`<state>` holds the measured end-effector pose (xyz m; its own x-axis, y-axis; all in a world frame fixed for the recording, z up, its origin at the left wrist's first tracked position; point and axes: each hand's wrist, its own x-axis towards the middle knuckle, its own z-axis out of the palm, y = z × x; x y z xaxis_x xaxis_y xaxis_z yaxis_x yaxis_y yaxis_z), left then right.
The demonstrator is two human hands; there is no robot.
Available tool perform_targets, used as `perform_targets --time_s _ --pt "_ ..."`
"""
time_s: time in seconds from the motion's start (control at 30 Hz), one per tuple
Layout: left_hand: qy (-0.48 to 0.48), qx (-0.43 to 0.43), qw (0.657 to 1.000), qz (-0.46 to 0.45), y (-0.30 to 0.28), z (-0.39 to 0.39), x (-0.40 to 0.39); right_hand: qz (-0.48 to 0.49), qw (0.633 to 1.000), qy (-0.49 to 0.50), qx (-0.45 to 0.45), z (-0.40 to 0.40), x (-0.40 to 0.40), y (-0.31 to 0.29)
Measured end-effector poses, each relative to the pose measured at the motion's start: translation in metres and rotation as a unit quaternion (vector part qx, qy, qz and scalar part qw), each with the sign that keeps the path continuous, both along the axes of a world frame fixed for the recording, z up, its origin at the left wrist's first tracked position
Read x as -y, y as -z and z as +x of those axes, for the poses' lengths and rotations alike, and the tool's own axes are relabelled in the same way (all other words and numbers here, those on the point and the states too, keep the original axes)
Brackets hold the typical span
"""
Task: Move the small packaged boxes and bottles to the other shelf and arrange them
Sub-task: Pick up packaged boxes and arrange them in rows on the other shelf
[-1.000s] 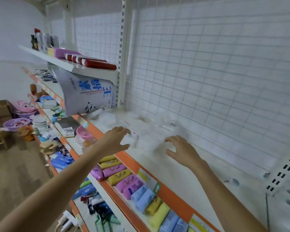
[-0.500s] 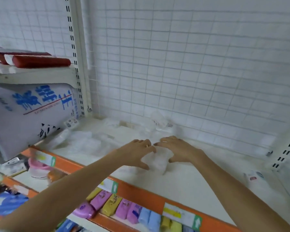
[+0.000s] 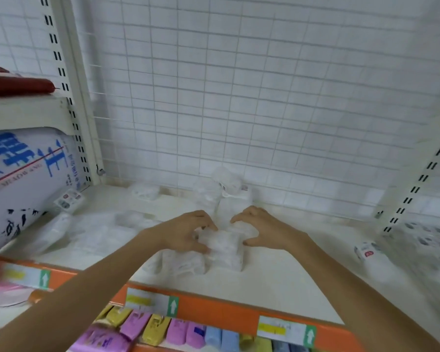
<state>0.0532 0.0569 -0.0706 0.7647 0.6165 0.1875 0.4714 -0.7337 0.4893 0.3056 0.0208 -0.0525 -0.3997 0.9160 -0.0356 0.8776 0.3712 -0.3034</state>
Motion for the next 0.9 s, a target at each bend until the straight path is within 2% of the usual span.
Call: perform_targets --time_s 0.1,0.17,0.23,0.43,0.57,0.67,0.7,0.77,0.83,0.9 --pt "-0.046 0.009 0.995 -0.093 -0.010 0.000 0.001 -0.022 0.986 0.046 -0.159 0.011 0.003 -0.001" --pt "-0.066 0.017 0.986 -0.150 -0.015 0.000 -0.001 -0.043 0.955 0.092 -0.278 0.018 0.006 -0.002" --pt "-0.080 0.031 0.983 -0.163 -0.017 0.004 -0.001 -0.067 0.921 0.120 -0.363 0.025 0.009 -0.001" --pt "-0.141 0.077 0.972 -0.172 -0.014 0.015 -0.007 -0.132 0.866 0.186 -0.445 0.036 0.016 -0.001" --pt "-0.144 0.036 0.971 -0.185 -0.019 0.018 -0.007 -0.179 0.808 0.235 -0.510 0.039 0.019 0.006" --pt "-0.139 0.010 0.968 -0.208 -0.024 0.017 0.000 -0.200 0.779 0.234 -0.546 0.036 0.020 0.012" --pt "-0.138 -0.003 0.968 -0.211 -0.025 0.017 0.002 -0.204 0.780 0.223 -0.548 0.036 0.020 0.015" --pt "-0.136 -0.057 0.974 -0.172 -0.025 0.016 0.007 -0.204 0.812 0.202 -0.508 0.037 0.019 0.019" --pt "-0.123 -0.131 0.982 -0.056 -0.020 0.016 0.010 -0.177 0.863 0.212 -0.424 0.034 0.020 0.020" --pt "-0.101 -0.144 0.984 0.039 -0.012 0.014 0.010 -0.130 0.894 0.239 -0.356 0.029 0.023 0.021"
